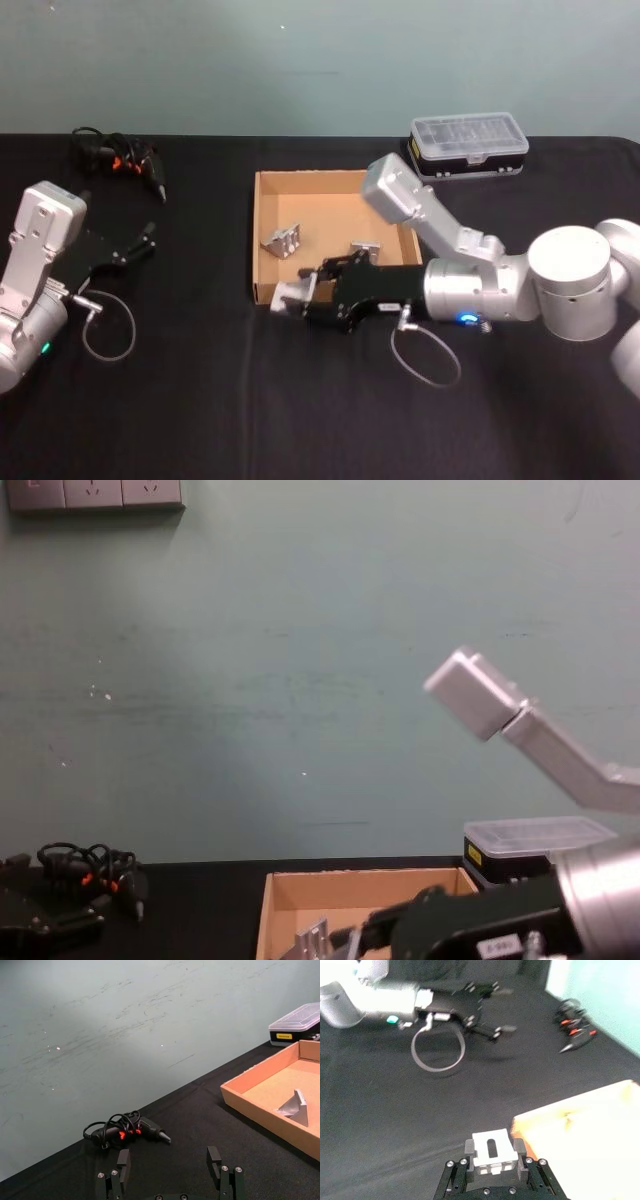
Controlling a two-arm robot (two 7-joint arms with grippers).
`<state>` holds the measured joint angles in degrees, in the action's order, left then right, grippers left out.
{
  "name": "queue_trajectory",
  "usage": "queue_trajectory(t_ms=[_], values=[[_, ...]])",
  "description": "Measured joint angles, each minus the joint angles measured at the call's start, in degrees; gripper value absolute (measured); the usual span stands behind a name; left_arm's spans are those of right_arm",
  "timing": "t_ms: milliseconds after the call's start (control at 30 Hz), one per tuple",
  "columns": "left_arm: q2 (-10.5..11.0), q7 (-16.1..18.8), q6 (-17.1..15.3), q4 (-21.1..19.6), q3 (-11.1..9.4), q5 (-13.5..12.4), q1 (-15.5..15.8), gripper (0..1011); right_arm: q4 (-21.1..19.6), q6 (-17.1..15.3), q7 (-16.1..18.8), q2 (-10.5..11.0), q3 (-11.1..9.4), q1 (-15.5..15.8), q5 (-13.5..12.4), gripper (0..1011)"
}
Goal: Use one hand to pick up the angle iron from the table and place it into the box.
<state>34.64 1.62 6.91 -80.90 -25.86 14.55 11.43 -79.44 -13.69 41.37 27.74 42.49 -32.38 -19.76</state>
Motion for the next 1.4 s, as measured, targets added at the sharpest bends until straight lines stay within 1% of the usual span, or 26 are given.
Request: queue_trajectory(t_ms=[33,67,100,133,200,233,267,300,333,367,400,433,467,567,600,667,700,800,833,900,933,1000,1033,1300,1400], values=[[0.00,0.00,0.00,0.00,0.00,0.00,0.00,1000,-0.41,0.00,-0.51,0.19,-0.51,0.31,-0.24,458],[0.00,0.00,0.00,0.00,0.00,0.00,0.00,1000,-0.97,-0.05,-1.56,0.51,-1.52,0.89,-0.76,457],[0.00,0.01,0.00,0.00,0.00,0.00,0.00,1000,-1.20,-0.10,-2.08,0.63,-1.99,1.14,-1.02,457],[0.00,0.00,0.00,0.00,0.00,0.00,0.00,1000,-1.47,-0.23,-3.07,0.78,-2.88,1.56,-1.54,458],[0.00,0.00,0.00,0.00,0.00,0.00,0.00,1000,-1.67,-0.33,-4.23,0.86,-3.95,2.00,-2.02,457],[0.00,0.00,0.00,0.00,0.00,0.00,0.00,1000,-1.70,-0.40,-4.85,0.84,-4.44,2.23,-2.30,457],[0.00,0.00,0.00,0.00,0.00,0.00,0.00,1000,-1.69,-0.59,-6.43,0.64,-5.60,2.76,-2.80,457],[0.00,0.00,0.00,0.00,0.00,0.00,0.00,1000,-1.68,-0.71,-7.36,0.49,-6.14,3.00,-2.97,457],[0.00,0.00,0.00,0.00,0.00,0.00,0.00,1000,-1.48,-0.94,-9.12,0.04,-7.20,3.46,-3.20,458],[0.00,0.00,0.00,0.00,0.00,0.00,0.00,1000,-1.48,-0.94,-9.12,0.04,-7.20,3.46,-3.20,457],[0.00,0.00,0.00,0.00,0.00,0.00,0.00,1000,-1.15,-1.20,-10.94,-0.57,-8.24,3.84,-3.42,457],[0.00,0.01,0.00,0.00,0.00,0.00,0.00,1000,-0.91,-1.37,-11.88,-0.94,-8.76,4.03,-3.52,457],[0.00,0.00,0.00,0.00,0.00,0.00,0.00,1000,-0.32,-1.70,-13.93,-1.87,-9.84,4.33,-3.69,457],[0.00,0.00,0.00,0.00,0.00,0.00,0.00,1000,0.94,-2.27,-16.93,-3.43,-11.35,4.47,-3.80,457],[0.00,0.00,0.00,0.00,0.00,0.00,0.00,1000,1.81,-2.57,-18.60,-4.57,-12.28,4.46,-3.87,457],[0.00,0.00,0.00,0.00,0.00,0.00,0.00,1000,2.80,-2.87,-19.83,-5.58,-12.93,4.25,-3.89,457],[0.00,0.00,0.00,0.00,0.00,0.00,0.00,1000,3.91,-3.26,-21.09,-6.65,-13.40,3.81,-3.84,457],[0.00,0.00,0.00,0.00,0.00,0.00,0.00,1000,5.78,-3.78,-22.63,-8.23,-13.82,2.94,-3.48,457],[0.00,0.00,0.00,0.00,0.00,0.00,0.00,1000,6.99,-4.05,-23.55,-9.28,-13.98,2.32,-3.11,457],[0.00,0.00,0.00,0.00,0.00,0.00,0.00,1000,8.32,-4.40,-24.54,-10.29,-14.13,1.61,-2.65,458],[0.00,0.00,0.00,0.00,0.00,0.00,0.00,1000,9.67,-4.73,-25.51,-11.29,-14.16,0.92,-2.07,457],[0.00,0.00,0.00,0.00,0.00,0.00,0.00,1000,10.74,-4.96,-26.16,-12.02,-14.12,0.35,-1.52,457],[0.00,0.00,0.00,0.00,0.00,0.00,0.00,1000,11.91,-5.11,-26.67,-12.77,-13.99,-0.28,-0.93,457],[0.00,0.00,0.00,0.00,0.00,0.00,0.00,1000,16.83,-6.31,-28.34,-15.81,-13.57,-2.59,1.40,458],[0.00,0.00,0.00,0.00,0.00,0.00,0.00,1000,17.64,-6.84,-28.65,-16.37,-13.56,-3.03,1.88,458]])
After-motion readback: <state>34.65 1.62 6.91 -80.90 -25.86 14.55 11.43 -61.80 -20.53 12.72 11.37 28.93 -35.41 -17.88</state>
